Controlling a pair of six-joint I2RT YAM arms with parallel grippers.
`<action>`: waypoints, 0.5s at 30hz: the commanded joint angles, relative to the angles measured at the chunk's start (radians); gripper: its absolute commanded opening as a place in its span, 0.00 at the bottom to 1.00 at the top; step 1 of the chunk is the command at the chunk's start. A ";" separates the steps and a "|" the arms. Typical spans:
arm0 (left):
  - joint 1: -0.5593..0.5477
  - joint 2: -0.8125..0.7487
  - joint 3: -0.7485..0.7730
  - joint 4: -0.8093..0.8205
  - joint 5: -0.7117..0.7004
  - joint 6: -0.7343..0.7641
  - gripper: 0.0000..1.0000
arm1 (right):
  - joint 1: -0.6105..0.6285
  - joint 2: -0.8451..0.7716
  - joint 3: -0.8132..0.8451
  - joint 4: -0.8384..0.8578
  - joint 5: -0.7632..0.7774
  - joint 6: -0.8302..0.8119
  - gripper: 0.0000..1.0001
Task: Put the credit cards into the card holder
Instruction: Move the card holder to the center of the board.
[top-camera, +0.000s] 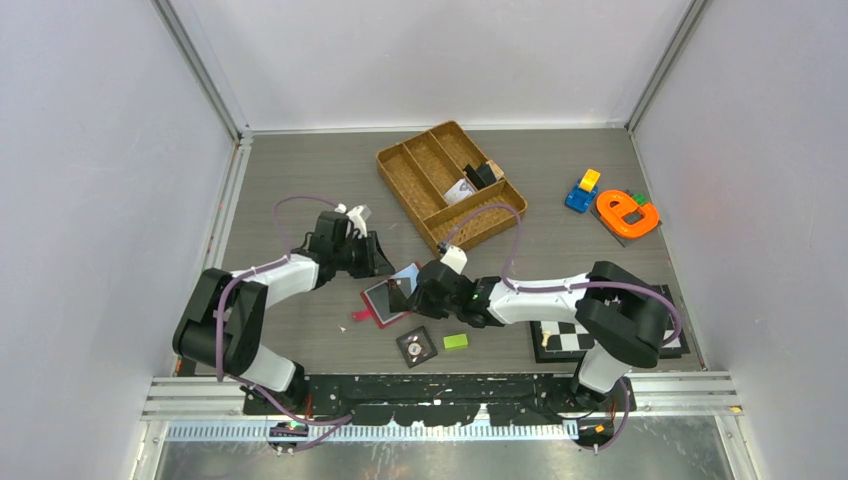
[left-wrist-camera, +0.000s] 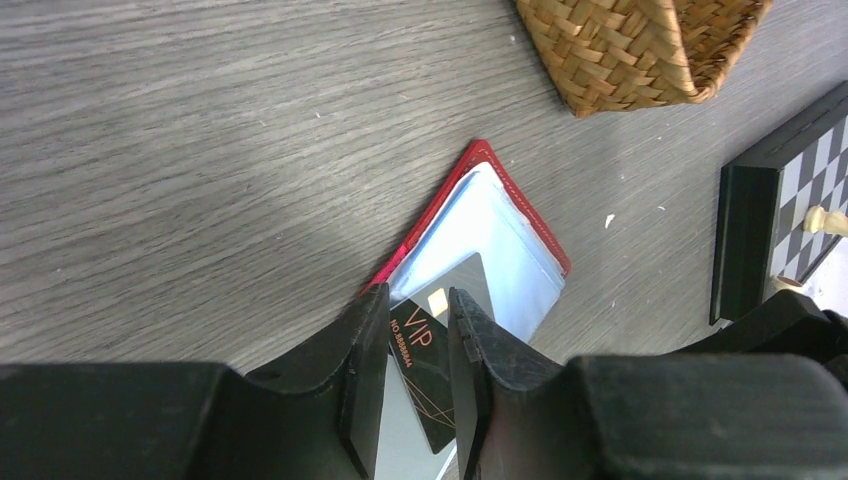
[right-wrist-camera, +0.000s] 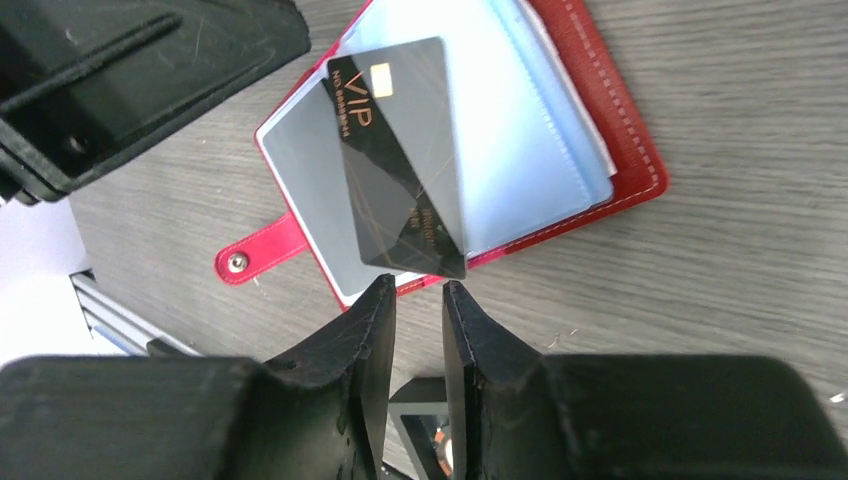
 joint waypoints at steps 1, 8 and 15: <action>0.001 -0.038 0.018 -0.007 -0.008 0.018 0.31 | 0.016 -0.033 -0.003 0.020 -0.014 0.009 0.31; 0.001 0.005 0.040 -0.004 0.012 0.016 0.31 | 0.016 0.016 0.017 0.034 -0.067 0.024 0.39; 0.001 0.030 0.039 0.011 0.025 0.009 0.32 | 0.017 0.063 0.052 0.006 -0.081 0.029 0.43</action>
